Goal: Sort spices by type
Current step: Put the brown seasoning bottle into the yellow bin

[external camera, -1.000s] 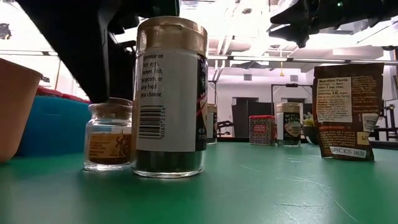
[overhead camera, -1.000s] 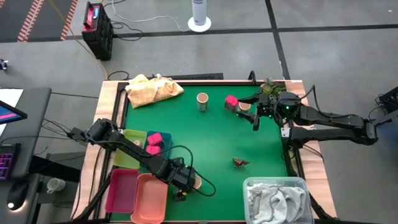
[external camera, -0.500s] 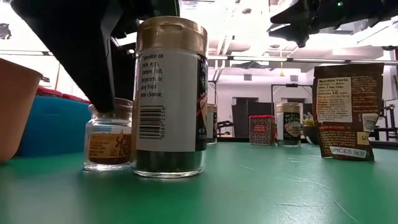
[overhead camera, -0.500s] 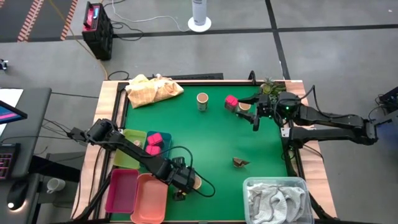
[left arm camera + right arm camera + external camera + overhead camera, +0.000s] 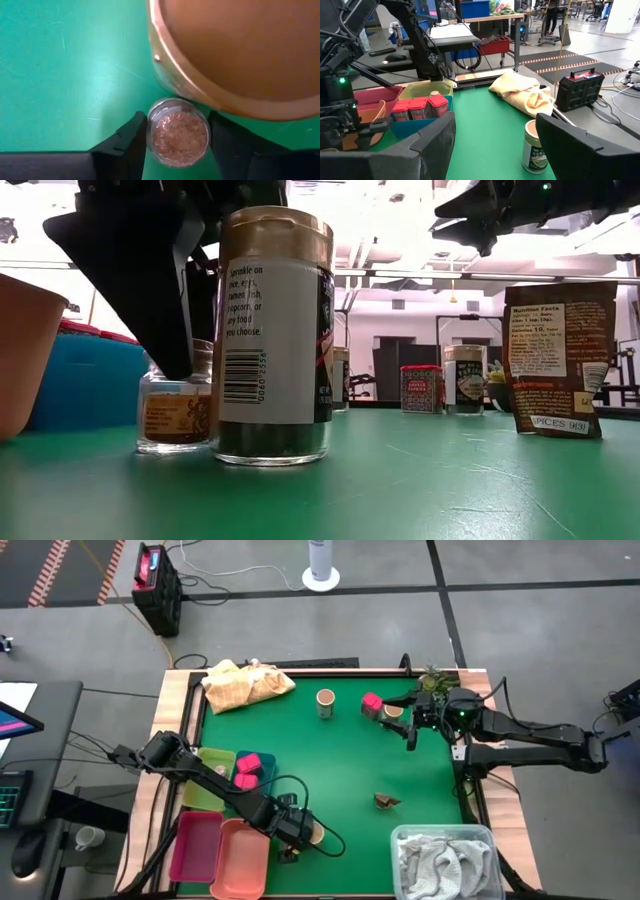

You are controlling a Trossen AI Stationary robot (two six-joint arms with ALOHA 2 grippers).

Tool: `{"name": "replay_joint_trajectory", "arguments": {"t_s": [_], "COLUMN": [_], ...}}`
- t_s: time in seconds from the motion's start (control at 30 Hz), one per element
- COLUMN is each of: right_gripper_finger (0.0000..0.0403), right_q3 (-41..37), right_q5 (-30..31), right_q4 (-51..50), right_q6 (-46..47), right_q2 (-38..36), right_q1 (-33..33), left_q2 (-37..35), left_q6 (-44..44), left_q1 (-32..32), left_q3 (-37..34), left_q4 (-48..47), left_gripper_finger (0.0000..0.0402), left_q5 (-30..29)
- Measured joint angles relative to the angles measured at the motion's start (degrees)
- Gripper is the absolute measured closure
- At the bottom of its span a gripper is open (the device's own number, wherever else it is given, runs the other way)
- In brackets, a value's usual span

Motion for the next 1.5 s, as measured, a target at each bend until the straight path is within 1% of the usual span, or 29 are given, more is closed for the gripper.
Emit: {"name": "replay_joint_trajectory", "arguments": {"t_s": [0.17,0.33,0.47,0.63,0.73,0.83,0.9,1.07,1.2,1.33,1.43,1.5], "right_gripper_finger": [0.0100,0.0100,0.0100,0.0100,0.0100,0.0100,0.0100,0.0100,0.0100,0.0100,0.0100,0.0100], "right_q3": [0.0,0.0,0.0,0.0,0.0,0.0,0.0,0.0,0.0,0.0,0.0,0.0], "right_q5": [0.0,0.0,0.0,0.0,0.0,0.0,0.0,0.0,0.0,0.0,0.0,0.0], "right_q4": [0.0,0.0,0.0,0.0,0.0,-0.1,-0.2,-0.5,-0.5,-0.5,-0.5,-0.5], "right_q6": [0.0,0.0,0.0,0.0,0.0,0.0,0.0,-0.2,-0.2,-0.2,-0.1,-0.1], "right_q2": [0.0,0.0,0.0,0.0,0.0,0.0,0.0,0.0,0.0,0.0,0.0,0.0], "right_q1": [0.0,0.0,0.0,0.0,0.0,0.0,0.0,0.0,0.0,0.0,0.0,0.0], "left_q2": [-0.2,-0.2,-0.2,-0.2,-0.2,-1.0,-2.4,-6.7,-11.0,-15.1,-20.3,-23.4], "left_q6": [-0.2,1.7,4.3,5.8,5.5,3.3,1.0,-4.2,-7.5,-13.2,-17.1,-21.3], "left_q1": [0.2,0.5,0.5,0.5,0.4,0.0,-0.3,-1.1,-2.0,-2.9,-3.9,-4.6], "left_q3": [0.1,3.8,8.0,15.9,20.7,22.9,22.4,20.0,19.6,19.5,15.6,11.6], "left_q4": [-0.9,-7.8,-16.6,-29.1,-37.2,-44.5,-47.5,-50.0,-51.6,-55.7,-54.6,-55.3], "left_gripper_finger": [0.0233,0.0233,0.0233,0.0233,0.0233,0.0233,0.0233,0.0231,0.0230,0.0230,0.0229,0.0229], "left_q5": [0.0,0.0,-0.2,-1.3,-5.1,-9.4,-11.3,-12.1,-15.1,-17.7,-18.1,-18.3]}}
